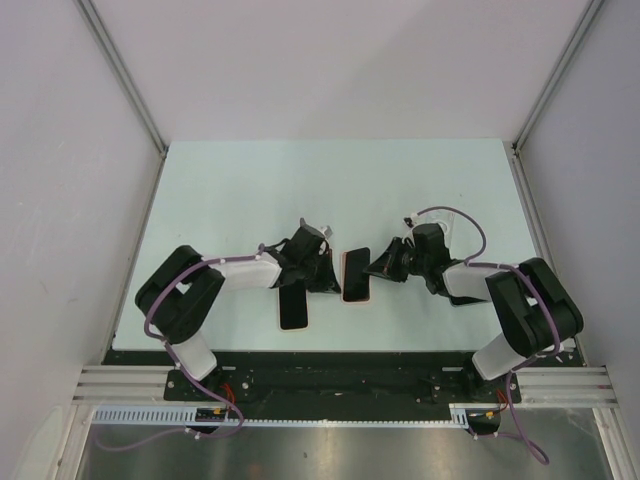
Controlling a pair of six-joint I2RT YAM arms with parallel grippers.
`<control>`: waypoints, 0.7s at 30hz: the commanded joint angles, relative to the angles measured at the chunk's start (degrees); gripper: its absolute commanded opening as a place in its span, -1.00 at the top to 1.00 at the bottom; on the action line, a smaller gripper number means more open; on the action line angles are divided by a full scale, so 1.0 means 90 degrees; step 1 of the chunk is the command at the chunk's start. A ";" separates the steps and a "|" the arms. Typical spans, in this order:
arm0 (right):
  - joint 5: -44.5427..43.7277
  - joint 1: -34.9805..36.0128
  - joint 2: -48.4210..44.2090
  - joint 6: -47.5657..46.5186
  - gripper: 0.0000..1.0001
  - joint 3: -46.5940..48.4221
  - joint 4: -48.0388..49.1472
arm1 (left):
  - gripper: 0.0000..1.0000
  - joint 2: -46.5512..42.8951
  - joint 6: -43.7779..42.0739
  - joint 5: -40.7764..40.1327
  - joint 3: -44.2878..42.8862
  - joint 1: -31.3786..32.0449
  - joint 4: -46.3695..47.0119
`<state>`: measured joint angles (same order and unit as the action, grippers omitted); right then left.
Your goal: Put the phone into the phone case
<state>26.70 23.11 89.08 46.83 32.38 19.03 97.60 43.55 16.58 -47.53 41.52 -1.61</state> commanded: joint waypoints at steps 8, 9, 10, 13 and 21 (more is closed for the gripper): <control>0.0920 -0.0263 0.0366 -0.0828 1.00 0.0084 0.0015 | 1.00 0.0472 -0.0639 -0.0699 -0.1281 -0.0521 -0.1110; 0.0988 -0.0302 0.0414 -0.0877 1.00 0.0084 0.0044 | 1.00 0.0580 -0.0659 -0.0699 -0.1378 -0.0521 -0.1140; 0.1085 -0.0322 0.0425 -0.0906 1.00 0.0084 0.0044 | 1.00 0.0687 -0.0669 -0.0661 -0.1563 -0.0531 -0.1150; 0.1222 -0.0381 0.0512 -0.1004 1.00 0.0084 0.0054 | 1.00 0.1078 -0.0659 -0.0573 -0.1866 -0.0570 -0.1130; 0.1418 -0.0352 0.0825 -0.1053 1.00 0.0103 0.0327 | 1.00 0.1548 -0.0601 -0.0193 -0.2170 -0.0551 -0.0945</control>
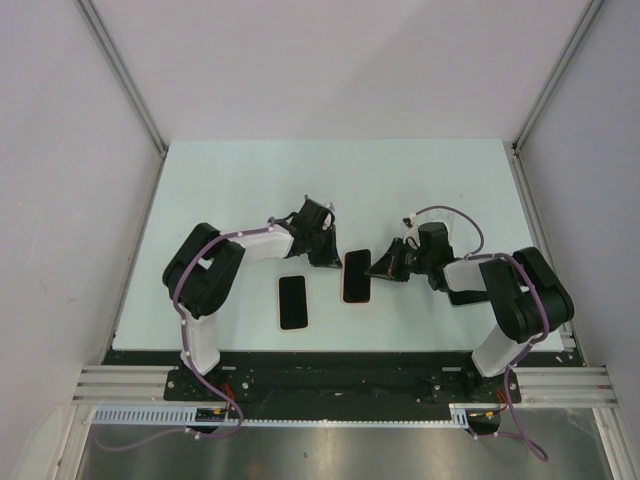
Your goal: Put the phone into the phone case
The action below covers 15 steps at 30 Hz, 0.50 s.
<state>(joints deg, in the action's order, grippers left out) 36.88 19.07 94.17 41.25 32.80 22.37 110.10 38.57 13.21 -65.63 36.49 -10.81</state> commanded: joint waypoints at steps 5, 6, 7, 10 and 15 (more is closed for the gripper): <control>0.0267 0.0176 0.0464 -0.0453 1.00 0.0106 0.0083 | 1.00 0.0178 0.0031 0.0397 0.0035 0.0018 0.0292; 0.0228 0.0186 0.0493 -0.0453 1.00 0.0145 0.0073 | 1.00 0.0169 0.0060 0.0436 0.0084 0.0018 0.0331; 0.0209 0.0215 0.0513 -0.0434 1.00 0.0164 0.0063 | 1.00 0.0149 0.0070 0.0446 0.0123 0.0037 0.0361; 0.0082 0.0264 0.0591 -0.0307 1.00 0.0223 0.0024 | 1.00 0.0071 0.0148 0.0475 0.0241 0.0105 0.0390; -0.0220 0.0274 0.0436 -0.0141 0.99 0.0233 -0.0229 | 1.00 -0.0173 0.0382 0.0553 0.0708 0.0223 0.0536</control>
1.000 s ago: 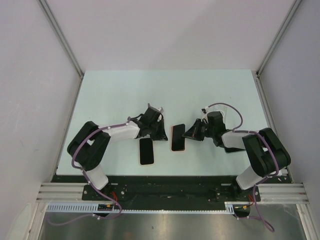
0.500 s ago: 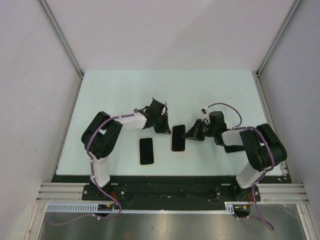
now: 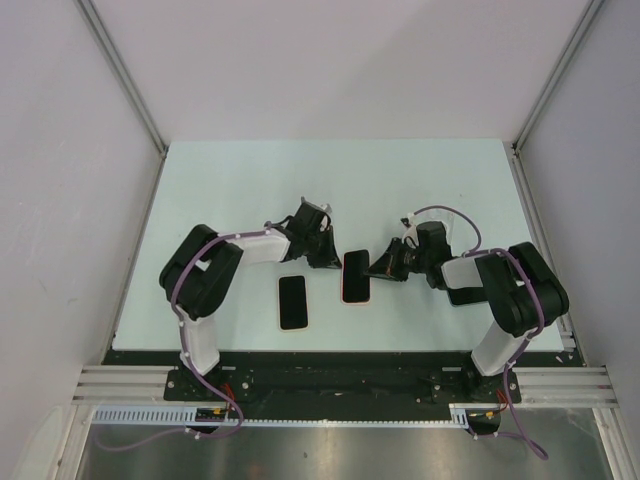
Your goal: Put the phone into the phone case
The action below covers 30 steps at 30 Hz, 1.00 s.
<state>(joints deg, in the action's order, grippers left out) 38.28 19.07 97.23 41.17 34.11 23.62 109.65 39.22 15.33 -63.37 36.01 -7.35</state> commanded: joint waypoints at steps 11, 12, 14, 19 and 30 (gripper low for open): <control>-0.1186 0.0205 -0.1027 -0.0463 0.17 0.0389 -0.1920 | 0.57 -0.0991 0.0252 -0.0326 0.0567 0.0276 -0.0383; -0.1236 0.0196 -0.1096 -0.0492 0.12 0.0409 -0.2037 | 0.48 -0.1069 0.0242 -0.0317 0.0538 0.0267 -0.0374; -0.1362 0.0157 -0.1291 -0.0531 0.01 0.0429 -0.2281 | 0.38 -0.1128 0.0242 -0.0307 0.0538 0.0276 -0.0326; -0.1509 0.0079 -0.1536 -0.0570 -0.18 0.0449 -0.2594 | 0.24 -0.1031 0.0183 -0.0112 0.0528 0.0267 -0.0189; -0.1763 0.0498 -0.1106 -0.0395 -0.40 0.0429 -0.2165 | 0.21 -0.0337 0.0241 0.0552 0.0342 0.0276 0.0173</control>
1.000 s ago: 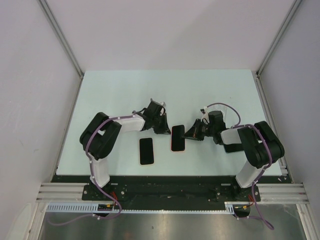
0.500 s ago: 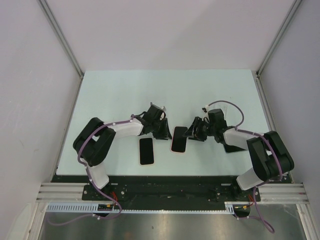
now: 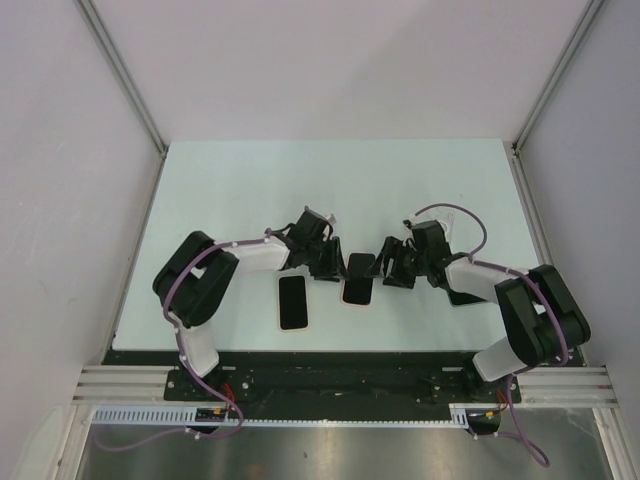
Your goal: Put the phone into the phone case
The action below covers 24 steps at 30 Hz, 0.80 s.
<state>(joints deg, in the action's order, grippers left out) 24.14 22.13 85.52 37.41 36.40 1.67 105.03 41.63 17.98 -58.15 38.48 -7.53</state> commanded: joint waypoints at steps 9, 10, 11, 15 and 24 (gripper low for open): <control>-0.0135 0.0305 0.0459 0.0335 -0.45 -0.0011 0.0888 | 0.43 0.0341 0.0208 0.0541 0.0045 0.0012 0.0455; -0.0037 0.0305 0.0498 0.0432 -0.46 -0.0012 0.0995 | 0.49 0.0341 0.0238 0.0600 0.0132 0.0002 0.0514; 0.0032 0.0295 0.0527 0.0472 -0.46 -0.0041 0.1160 | 0.51 0.0332 0.0286 0.0610 0.0172 0.0002 0.0553; 0.0664 0.0178 0.0683 0.0726 -0.46 -0.0177 0.1697 | 0.65 0.0302 0.0394 0.0756 0.0309 0.0002 0.0729; 0.2335 -0.0447 0.0977 0.1576 -0.44 -0.0773 0.3710 | 0.71 0.0127 0.0590 0.1001 0.0660 -0.0076 0.1169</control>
<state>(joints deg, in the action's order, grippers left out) 35.00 18.96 93.08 47.42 30.92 24.71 107.09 46.00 25.74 -54.37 37.08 2.11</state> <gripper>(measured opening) 0.728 0.154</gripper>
